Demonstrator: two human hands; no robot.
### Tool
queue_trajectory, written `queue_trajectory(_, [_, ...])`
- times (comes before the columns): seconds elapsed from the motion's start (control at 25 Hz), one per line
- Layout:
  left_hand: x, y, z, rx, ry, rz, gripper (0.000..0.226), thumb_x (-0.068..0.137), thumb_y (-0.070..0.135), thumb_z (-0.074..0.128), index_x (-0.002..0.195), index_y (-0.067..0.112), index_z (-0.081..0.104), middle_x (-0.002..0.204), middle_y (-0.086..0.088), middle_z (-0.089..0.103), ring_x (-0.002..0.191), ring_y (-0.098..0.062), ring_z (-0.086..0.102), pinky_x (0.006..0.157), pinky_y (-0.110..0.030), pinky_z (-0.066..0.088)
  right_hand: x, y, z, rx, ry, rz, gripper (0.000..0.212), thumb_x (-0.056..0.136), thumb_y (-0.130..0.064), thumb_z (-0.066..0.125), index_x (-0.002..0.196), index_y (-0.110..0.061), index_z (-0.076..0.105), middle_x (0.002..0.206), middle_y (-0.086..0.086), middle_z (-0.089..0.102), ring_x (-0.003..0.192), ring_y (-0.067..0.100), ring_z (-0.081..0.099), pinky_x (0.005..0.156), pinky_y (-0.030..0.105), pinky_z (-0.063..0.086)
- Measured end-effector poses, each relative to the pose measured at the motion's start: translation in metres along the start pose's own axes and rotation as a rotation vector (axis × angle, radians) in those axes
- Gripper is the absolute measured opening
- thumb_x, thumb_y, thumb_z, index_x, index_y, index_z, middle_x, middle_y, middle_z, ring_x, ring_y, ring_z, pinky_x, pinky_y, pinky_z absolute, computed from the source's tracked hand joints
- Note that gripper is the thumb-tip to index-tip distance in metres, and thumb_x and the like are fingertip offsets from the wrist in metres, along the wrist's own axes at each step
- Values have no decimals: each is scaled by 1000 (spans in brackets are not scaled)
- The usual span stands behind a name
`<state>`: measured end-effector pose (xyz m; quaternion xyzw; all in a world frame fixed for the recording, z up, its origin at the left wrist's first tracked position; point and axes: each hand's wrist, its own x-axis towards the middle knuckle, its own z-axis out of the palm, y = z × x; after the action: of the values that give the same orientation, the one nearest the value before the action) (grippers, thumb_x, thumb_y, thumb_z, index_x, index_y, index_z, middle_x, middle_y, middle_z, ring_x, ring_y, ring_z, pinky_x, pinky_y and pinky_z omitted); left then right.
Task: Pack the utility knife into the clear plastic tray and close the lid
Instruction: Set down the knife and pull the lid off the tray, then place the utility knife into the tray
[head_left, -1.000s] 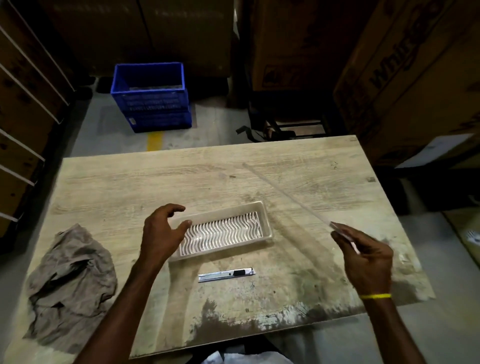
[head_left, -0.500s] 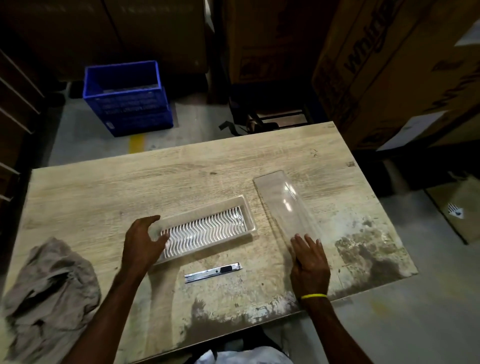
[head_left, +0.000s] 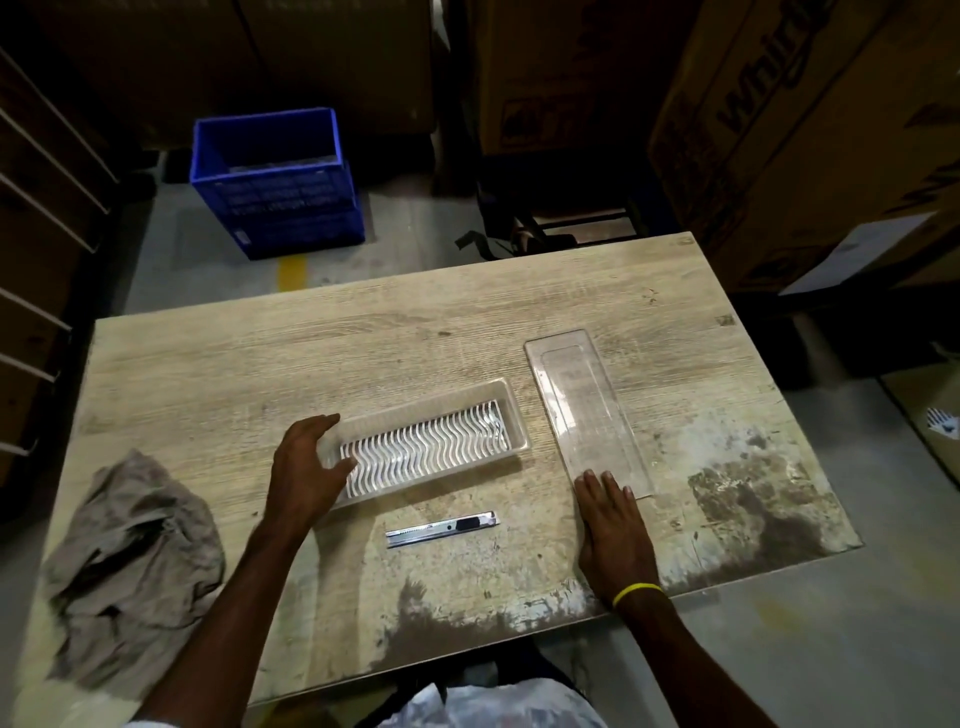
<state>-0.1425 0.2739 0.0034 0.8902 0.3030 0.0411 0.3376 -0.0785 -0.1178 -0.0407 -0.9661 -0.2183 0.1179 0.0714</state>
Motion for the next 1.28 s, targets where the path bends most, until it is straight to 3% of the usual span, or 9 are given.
queue_trajectory(0.08, [1, 0, 1, -3, 1, 3, 66, 69, 6, 88, 130, 7, 65, 132, -17, 62, 114, -37, 62, 103, -45, 46, 3, -5, -7, 21, 34, 38, 70, 77, -2, 60, 146, -6, 44, 154, 14, 41, 145, 33, 34, 122, 47, 17])
queue_trajectory(0.2, [1, 4, 1, -15, 2, -7, 64, 69, 5, 87, 129, 6, 66, 132, -18, 63, 115, -37, 62, 104, -46, 47, 10, -31, -12, 152, 257, -69, 44, 72, -2, 72, 116, -9, 71, 121, 12, 71, 109, 31, 67, 103, 45, 46])
queue_trajectory(0.28, [0, 6, 0, -28, 4, -11, 64, 69, 4, 87, 130, 5, 65, 133, -18, 62, 116, -37, 62, 104, -46, 48, 17, -63, -11, 257, 304, -220, 27, 75, -7, 73, 101, -14, 75, 101, 5, 75, 93, 27, 69, 87, 39, 50])
queue_trajectory(0.36, [-1, 5, 0, -52, 13, -19, 66, 70, 2, 86, 132, 4, 63, 135, -19, 60, 116, -36, 62, 103, -44, 48, 21, -93, -11, 305, 216, -309, 19, 75, -12, 74, 94, -17, 75, 91, 1, 73, 86, 26, 68, 77, 37, 52])
queue_trajectory(0.48, [-3, 1, -2, -154, 72, -181, 68, 72, 5, 86, 135, 9, 61, 135, -15, 60, 97, -25, 66, 91, -35, 52, 29, -120, -8, 287, 37, -323, 21, 79, -26, 73, 99, -18, 74, 97, 0, 70, 91, 26, 65, 78, 38, 49])
queue_trajectory(0.6, [-5, -5, -6, -219, 134, -323, 59, 74, 16, 85, 129, 12, 65, 117, -9, 70, 82, -17, 65, 85, -31, 51, 33, -131, -2, 163, -155, -293, 36, 85, -42, 61, 115, -24, 68, 113, 0, 62, 104, 25, 56, 87, 37, 41])
queue_trajectory(0.8, [-9, -19, -10, -351, 115, -433, 49, 74, 18, 87, 120, 12, 69, 98, -4, 72, 91, -30, 72, 84, -52, 60, 29, -139, 5, 48, -132, -303, 32, 83, -41, 64, 110, -24, 70, 107, 2, 63, 99, 29, 58, 83, 39, 46])
queue_trajectory(1.04, [-11, -19, -8, -385, 102, -437, 46, 73, 15, 88, 116, 11, 71, 98, -5, 73, 93, -28, 72, 84, -53, 60, 31, -141, 5, -4, -136, -304, 22, 69, -36, 79, 87, -25, 77, 85, -1, 67, 80, 28, 64, 66, 36, 49])
queue_trajectory(1.28, [-13, -19, -7, -378, 89, -411, 49, 72, 12, 88, 118, 9, 70, 96, -7, 72, 89, -29, 72, 80, -53, 61, 38, -150, 9, 19, -187, -247, 11, 77, -31, 70, 86, -25, 70, 91, -2, 67, 93, 26, 61, 78, 36, 43])
